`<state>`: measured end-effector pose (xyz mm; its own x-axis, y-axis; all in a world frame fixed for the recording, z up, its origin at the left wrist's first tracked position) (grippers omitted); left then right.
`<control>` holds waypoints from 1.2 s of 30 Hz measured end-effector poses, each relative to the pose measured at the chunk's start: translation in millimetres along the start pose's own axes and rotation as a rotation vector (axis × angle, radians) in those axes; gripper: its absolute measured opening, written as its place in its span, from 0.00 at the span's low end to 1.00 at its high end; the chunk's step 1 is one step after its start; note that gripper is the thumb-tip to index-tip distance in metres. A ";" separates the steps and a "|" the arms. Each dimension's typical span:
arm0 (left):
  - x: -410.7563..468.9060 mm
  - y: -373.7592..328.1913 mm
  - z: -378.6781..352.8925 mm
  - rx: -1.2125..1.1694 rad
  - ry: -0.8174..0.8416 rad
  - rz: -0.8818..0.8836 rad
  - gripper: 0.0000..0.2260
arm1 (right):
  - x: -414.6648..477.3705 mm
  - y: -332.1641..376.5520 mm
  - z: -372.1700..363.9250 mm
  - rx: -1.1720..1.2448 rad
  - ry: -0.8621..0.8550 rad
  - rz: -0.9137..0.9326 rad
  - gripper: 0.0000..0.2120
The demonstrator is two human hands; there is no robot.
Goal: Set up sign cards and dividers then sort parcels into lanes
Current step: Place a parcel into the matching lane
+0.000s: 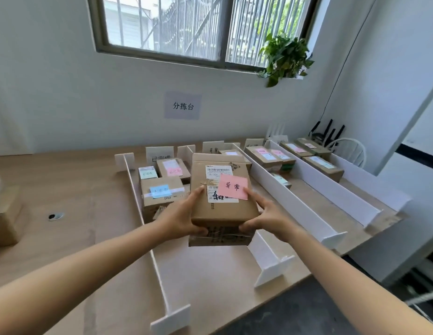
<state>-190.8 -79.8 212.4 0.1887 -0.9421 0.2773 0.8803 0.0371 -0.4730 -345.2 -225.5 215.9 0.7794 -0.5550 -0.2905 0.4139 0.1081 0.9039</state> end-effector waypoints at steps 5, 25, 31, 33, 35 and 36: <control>47.9 8.6 -4.0 -0.017 -0.040 -0.012 0.51 | 40.5 7.7 31.2 -0.012 -0.012 0.003 0.49; 190.5 -14.8 -59.5 0.002 0.021 -0.073 0.51 | 94.9 -18.4 156.9 0.058 -0.038 0.006 0.50; 242.3 -38.5 -101.9 -0.016 0.027 0.001 0.50 | 120.0 -51.0 224.7 0.042 -0.023 -0.014 0.49; 262.2 -47.6 -119.0 -0.023 0.023 0.027 0.50 | 128.7 -62.4 251.0 0.029 -0.010 -0.025 0.50; 280.7 -56.4 -135.1 -0.042 0.025 0.053 0.50 | 136.2 -71.9 277.2 0.004 -0.005 -0.025 0.50; 287.4 -59.7 -140.8 -0.058 0.021 0.062 0.50 | 139.4 -75.6 287.4 -0.008 -0.007 -0.020 0.49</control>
<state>-250.3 -399.7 202.5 0.2322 -0.9454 0.2285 0.8404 0.0768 -0.5365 -403.0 -548.1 197.3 0.7677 -0.5628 -0.3065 0.4330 0.1031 0.8955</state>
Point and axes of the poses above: each hand's wrist, its own x-axis towards the middle knuckle, its own z-axis out of the back of the hand, y = z × x, the point moved 8 cm from there along x, towards the middle knuckle, and after that the axes turned 12 degrees about -z, right-handed, at the moved point
